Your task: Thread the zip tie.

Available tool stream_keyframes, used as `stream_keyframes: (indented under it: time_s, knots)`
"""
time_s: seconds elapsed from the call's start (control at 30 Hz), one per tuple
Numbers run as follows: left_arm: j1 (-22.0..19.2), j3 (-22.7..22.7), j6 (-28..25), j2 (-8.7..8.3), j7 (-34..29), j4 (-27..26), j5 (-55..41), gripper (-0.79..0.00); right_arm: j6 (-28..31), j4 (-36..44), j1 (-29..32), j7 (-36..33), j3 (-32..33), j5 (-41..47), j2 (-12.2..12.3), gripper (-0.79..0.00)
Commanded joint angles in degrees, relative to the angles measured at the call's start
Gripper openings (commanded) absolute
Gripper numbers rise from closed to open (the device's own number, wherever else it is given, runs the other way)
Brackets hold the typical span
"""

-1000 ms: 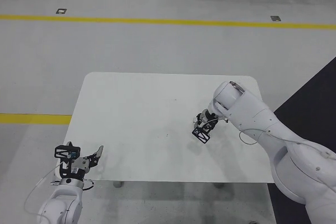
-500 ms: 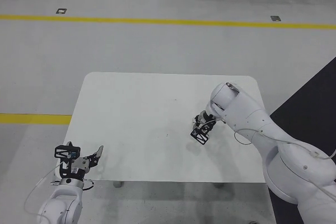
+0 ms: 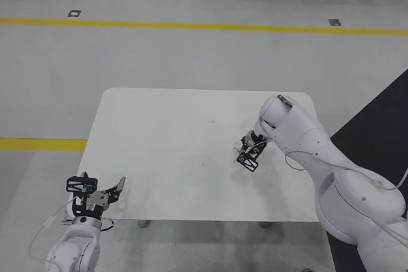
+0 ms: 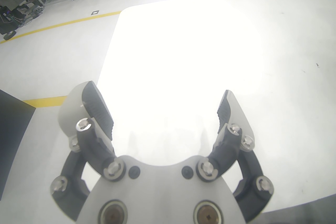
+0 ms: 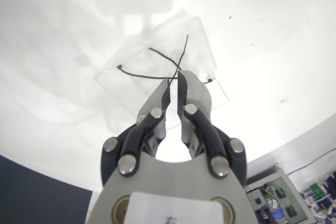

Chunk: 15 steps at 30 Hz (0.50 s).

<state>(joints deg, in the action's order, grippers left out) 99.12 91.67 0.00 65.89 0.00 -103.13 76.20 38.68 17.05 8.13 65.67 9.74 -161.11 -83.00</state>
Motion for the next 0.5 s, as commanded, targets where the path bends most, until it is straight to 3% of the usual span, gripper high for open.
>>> stream_keyframes:
  time_s: [0.0,0.13,0.37,0.47]
  knots:
    - [0.0,0.0,0.0,0.0,0.0,0.0,0.0,0.0,-4.3,-1.6,-0.6,4.3,0.0,-0.4,0.3,-0.785]
    - [0.0,0.0,0.0,0.0,0.0,0.0,0.0,0.0,-15.7,-4.5,-2.1,15.6,0.6,0.9,1.6,-0.785]
    - [0.0,0.0,0.0,0.0,0.0,0.0,0.0,0.0,-15.7,-4.5,-2.1,15.6,0.6,0.9,1.6,-0.785]
    - [0.0,0.0,0.0,0.0,0.0,0.0,0.0,0.0,-17.2,-2.6,-2.0,11.0,0.0,-0.4,1.7,-0.785]
